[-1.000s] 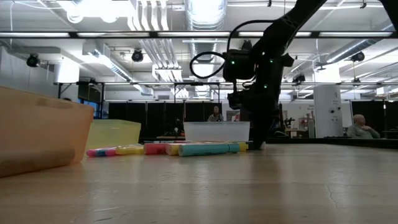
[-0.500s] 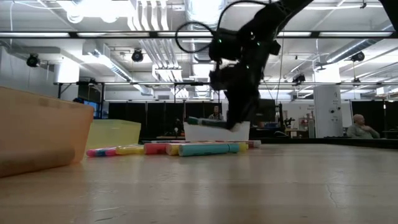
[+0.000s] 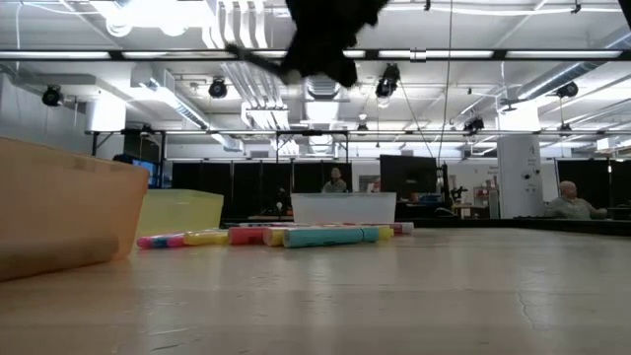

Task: Pick & Place Markers
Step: Put the green marker into the transparent bin, then put the yellow highlighter into the orange bin

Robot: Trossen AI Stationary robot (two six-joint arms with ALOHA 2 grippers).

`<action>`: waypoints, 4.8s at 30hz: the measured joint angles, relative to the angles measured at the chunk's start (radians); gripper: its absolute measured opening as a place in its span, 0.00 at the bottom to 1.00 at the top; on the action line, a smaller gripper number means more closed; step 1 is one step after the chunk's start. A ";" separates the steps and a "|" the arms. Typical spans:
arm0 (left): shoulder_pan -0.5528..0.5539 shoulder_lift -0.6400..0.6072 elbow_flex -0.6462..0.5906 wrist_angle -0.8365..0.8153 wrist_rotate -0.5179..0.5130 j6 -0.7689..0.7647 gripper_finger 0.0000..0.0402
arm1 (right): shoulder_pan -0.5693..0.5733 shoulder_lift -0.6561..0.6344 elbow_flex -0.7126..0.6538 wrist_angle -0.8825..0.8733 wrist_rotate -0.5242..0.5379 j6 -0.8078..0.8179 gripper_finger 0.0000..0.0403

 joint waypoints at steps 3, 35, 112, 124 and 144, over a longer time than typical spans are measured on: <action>0.000 0.006 0.000 0.001 -0.026 0.089 0.42 | 0.040 -0.001 0.079 0.000 0.074 -0.001 0.17; 0.019 0.107 0.000 0.542 -0.053 0.263 0.42 | 0.165 0.040 0.351 0.181 0.229 -0.165 0.17; -0.110 0.212 -0.089 -0.013 0.565 -1.006 0.14 | 0.148 0.034 0.341 -0.465 0.123 -0.233 0.59; -0.167 0.358 -0.237 -0.012 0.675 -1.377 0.14 | 0.156 0.034 0.316 -0.564 0.117 -0.290 0.58; -0.162 0.433 -0.276 0.014 0.777 -1.384 0.42 | 0.160 0.034 0.263 -0.513 0.114 -0.289 0.58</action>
